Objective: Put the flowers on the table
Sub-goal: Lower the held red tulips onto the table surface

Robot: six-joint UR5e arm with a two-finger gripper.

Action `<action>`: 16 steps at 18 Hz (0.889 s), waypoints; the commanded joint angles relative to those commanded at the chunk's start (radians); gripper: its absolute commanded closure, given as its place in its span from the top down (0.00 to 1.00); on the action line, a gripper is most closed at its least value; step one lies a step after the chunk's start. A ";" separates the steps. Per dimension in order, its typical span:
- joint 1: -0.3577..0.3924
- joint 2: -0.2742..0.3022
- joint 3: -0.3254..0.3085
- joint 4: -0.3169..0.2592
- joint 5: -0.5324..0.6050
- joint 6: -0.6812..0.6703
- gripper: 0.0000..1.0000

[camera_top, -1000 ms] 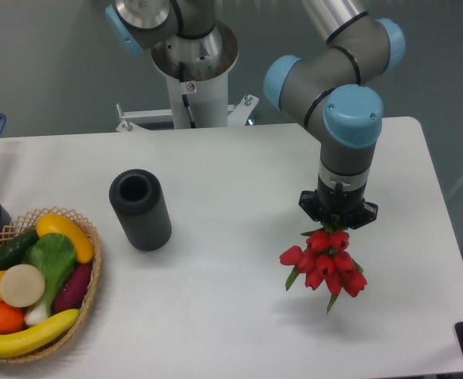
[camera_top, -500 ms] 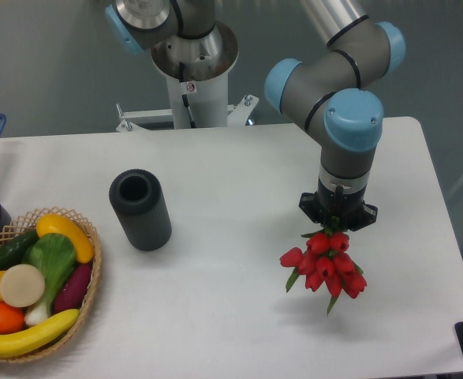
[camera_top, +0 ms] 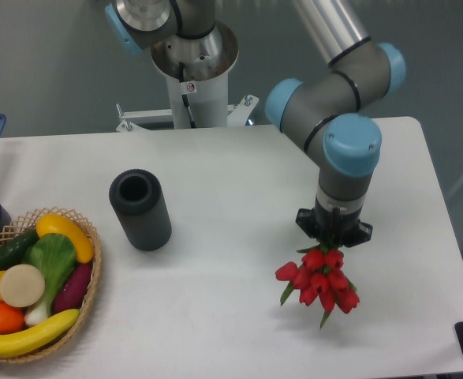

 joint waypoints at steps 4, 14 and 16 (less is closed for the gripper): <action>-0.018 -0.061 0.046 0.000 0.002 -0.005 0.04; -0.020 -0.094 0.071 0.000 -0.023 -0.008 0.23; -0.020 -0.097 0.071 0.002 -0.023 -0.006 0.37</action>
